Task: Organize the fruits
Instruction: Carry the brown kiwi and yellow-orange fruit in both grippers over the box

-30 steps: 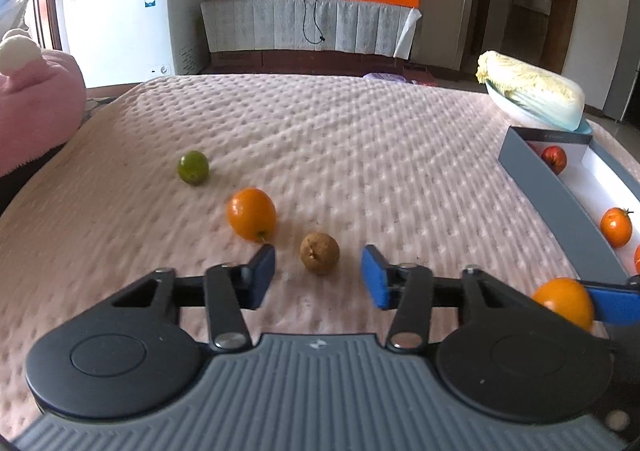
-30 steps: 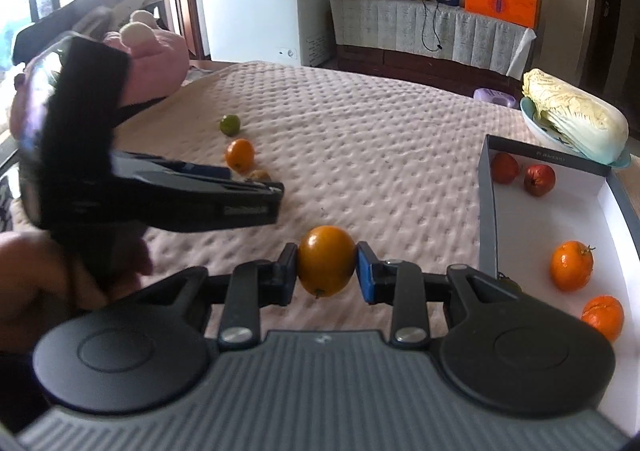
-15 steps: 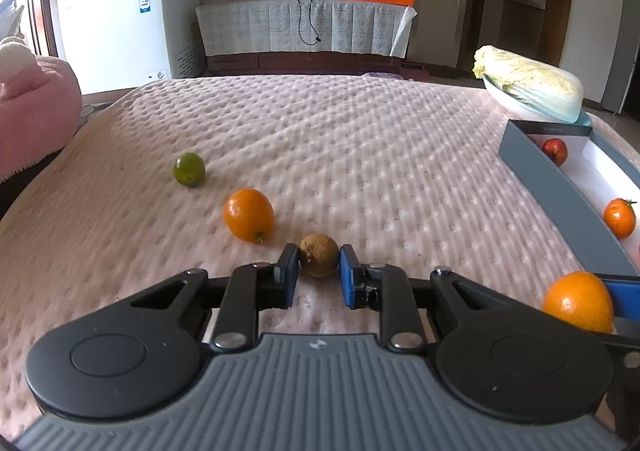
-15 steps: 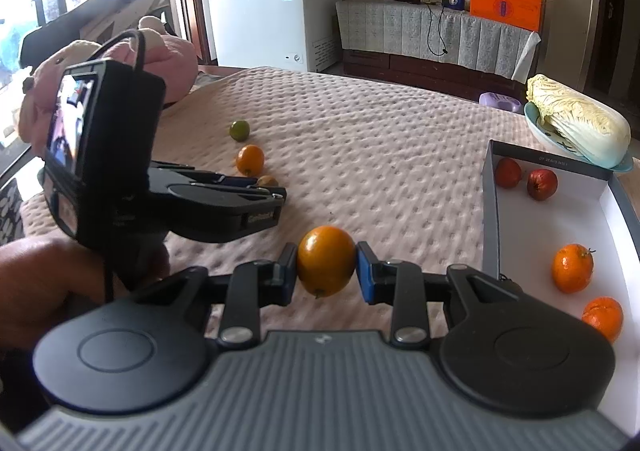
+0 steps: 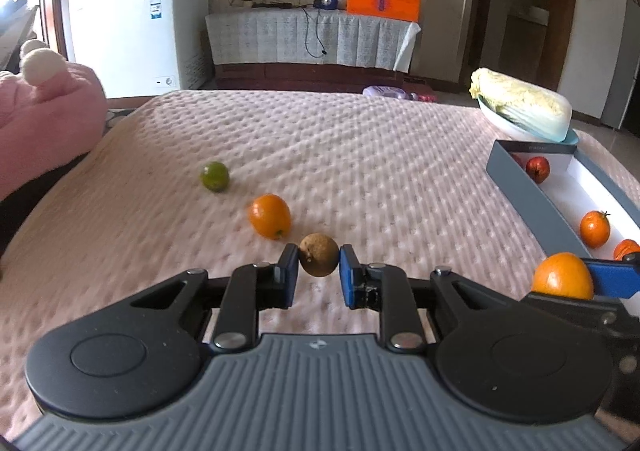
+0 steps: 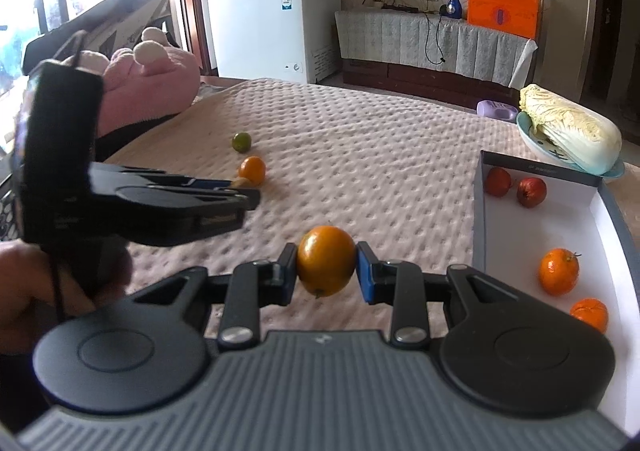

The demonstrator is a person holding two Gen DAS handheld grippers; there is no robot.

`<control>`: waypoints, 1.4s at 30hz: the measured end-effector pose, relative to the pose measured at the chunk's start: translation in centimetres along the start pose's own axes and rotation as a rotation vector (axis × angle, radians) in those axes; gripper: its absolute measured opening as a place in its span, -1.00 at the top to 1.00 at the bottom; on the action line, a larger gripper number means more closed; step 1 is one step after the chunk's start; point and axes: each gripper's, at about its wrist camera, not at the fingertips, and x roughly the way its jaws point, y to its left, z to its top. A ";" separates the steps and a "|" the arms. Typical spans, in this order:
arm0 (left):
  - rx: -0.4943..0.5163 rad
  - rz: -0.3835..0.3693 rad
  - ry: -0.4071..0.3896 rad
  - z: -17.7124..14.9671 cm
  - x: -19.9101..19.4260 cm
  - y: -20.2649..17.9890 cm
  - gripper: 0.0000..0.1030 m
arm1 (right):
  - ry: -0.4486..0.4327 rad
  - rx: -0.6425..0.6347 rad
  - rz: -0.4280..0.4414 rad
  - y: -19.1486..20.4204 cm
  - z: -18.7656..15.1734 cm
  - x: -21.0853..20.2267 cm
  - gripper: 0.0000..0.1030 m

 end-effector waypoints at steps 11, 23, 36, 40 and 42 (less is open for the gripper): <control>-0.040 -0.013 -0.021 -1.0 -4.7 -0.5 0.50 | -0.023 -0.001 -0.009 -1.1 -0.7 -2.9 0.34; -0.008 -0.021 -0.001 -2.2 -5.7 -3.1 0.50 | -0.028 -0.007 -0.011 -2.3 -2.0 -5.0 0.34; 0.014 -0.046 -0.005 -1.1 -4.7 -6.0 0.50 | -0.057 0.008 -0.009 -3.5 -2.0 -6.4 0.34; 0.025 -0.062 -0.011 -0.7 -4.6 -7.3 0.50 | -0.066 0.017 -0.014 -4.1 -2.0 -6.8 0.34; 0.034 -0.068 -0.011 -0.6 -4.5 -7.9 0.50 | -0.070 0.022 -0.017 -4.4 -2.0 -7.0 0.34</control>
